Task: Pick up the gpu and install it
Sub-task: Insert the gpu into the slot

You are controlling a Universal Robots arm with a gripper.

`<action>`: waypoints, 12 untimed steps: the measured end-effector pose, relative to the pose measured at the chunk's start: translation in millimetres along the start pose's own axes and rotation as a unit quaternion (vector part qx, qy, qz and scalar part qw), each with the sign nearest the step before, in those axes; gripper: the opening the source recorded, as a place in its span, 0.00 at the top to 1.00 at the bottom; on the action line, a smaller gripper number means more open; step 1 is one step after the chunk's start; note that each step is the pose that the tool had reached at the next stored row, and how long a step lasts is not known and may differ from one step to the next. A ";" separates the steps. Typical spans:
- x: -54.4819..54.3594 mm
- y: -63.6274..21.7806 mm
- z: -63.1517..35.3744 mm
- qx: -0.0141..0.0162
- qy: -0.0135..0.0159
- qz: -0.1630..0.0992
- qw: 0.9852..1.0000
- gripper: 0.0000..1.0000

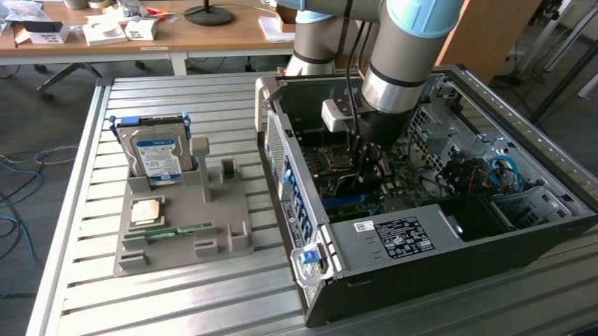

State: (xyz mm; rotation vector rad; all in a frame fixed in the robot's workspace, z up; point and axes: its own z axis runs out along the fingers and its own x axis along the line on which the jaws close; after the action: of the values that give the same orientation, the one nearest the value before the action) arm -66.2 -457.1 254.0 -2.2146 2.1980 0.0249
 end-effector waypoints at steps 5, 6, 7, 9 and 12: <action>0.0 0.0 0.6 0.000 0.000 0.000 1.000 0.74; 0.1 0.0 0.9 0.000 0.000 0.000 1.000 0.74; 0.1 0.0 0.9 0.000 0.000 0.000 1.000 0.74; 0.1 0.0 0.9 0.000 0.000 0.000 1.000 0.74; 0.1 0.0 0.9 0.000 0.000 0.000 1.000 0.74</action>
State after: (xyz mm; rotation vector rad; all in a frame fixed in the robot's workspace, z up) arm -66.2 -457.1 253.1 -2.2149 2.1981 0.0247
